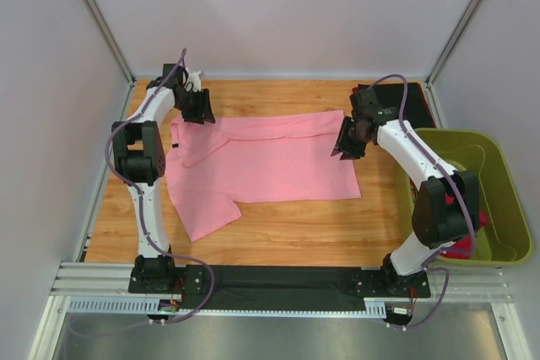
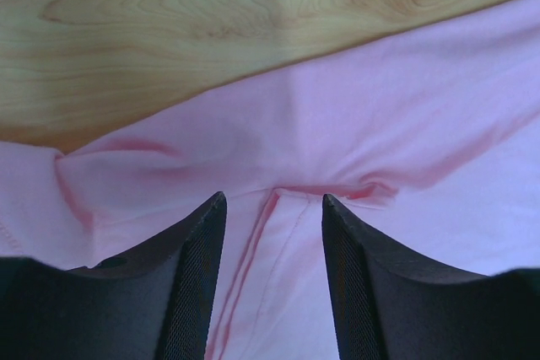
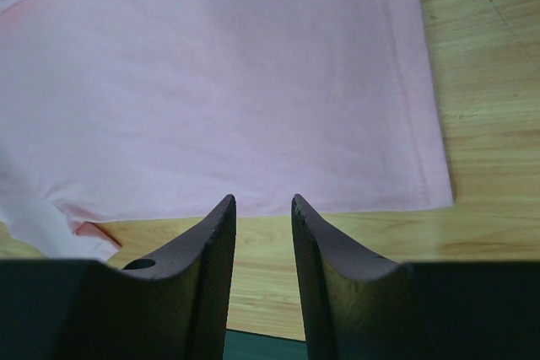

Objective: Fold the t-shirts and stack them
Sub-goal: Fold the tshirt

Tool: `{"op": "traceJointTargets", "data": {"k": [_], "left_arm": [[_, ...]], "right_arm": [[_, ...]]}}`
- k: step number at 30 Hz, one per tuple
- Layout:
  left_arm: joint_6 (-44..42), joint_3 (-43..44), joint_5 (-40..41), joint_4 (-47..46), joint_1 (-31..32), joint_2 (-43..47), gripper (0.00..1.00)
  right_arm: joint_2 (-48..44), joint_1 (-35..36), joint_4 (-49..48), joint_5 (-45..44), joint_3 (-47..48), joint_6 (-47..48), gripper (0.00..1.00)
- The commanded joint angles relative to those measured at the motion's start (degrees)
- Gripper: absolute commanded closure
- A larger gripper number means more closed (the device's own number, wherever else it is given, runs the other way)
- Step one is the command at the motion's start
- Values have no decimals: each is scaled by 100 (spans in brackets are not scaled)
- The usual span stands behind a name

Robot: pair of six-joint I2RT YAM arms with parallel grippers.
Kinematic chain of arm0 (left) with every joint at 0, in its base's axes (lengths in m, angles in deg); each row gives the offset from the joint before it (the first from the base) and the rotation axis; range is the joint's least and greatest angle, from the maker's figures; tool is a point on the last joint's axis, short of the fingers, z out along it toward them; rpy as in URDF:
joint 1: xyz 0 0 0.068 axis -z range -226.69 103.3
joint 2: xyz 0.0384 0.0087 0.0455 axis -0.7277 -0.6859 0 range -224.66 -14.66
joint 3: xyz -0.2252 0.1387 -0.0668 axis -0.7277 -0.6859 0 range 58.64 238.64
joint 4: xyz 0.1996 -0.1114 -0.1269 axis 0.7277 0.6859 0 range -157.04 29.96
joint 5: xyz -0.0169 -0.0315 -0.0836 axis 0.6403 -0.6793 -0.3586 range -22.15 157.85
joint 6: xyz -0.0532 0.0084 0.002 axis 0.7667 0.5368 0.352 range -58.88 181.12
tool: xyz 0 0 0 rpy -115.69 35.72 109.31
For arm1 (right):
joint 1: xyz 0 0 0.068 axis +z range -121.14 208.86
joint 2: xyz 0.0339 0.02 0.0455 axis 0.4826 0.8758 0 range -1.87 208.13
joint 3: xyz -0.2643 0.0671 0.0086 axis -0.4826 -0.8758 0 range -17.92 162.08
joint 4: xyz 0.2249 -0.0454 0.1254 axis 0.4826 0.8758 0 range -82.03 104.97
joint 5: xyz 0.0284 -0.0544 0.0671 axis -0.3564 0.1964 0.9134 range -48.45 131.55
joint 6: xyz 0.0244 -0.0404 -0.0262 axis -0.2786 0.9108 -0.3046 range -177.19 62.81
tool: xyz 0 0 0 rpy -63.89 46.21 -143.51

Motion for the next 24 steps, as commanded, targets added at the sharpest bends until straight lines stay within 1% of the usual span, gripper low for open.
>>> {"op": "traceJointTargets", "data": {"k": [1,2,7,9,11,15,19,22,24], "left_arm": [[-234,190,-158,-99,-1,-131,44],[-252,190,-62,-72,138,-174,44],[-243,41,-87,-257,166,-254,46],[-340,190,-245,-133,175,-333,47],[-340,164,-176,-222,192,-315,47],[-340,383,-96,181,201,-429,50],[-322,261,-61,218,227,-368,52],[-340,252,-113,279,254,-342,56],[-340,261,-149,341,262,-307,56]], "right_arm": [[105,24,-39,134,326,89,65],[123,24,-39,134,353,80,66],[140,24,-48,125,432,28,66],[114,24,-39,134,432,28,65],[79,24,-30,99,406,28,65],[52,16,14,64,432,45,65],[9,24,14,46,441,36,65],[-9,24,23,20,423,54,65],[-27,16,40,-7,397,63,65]]}}
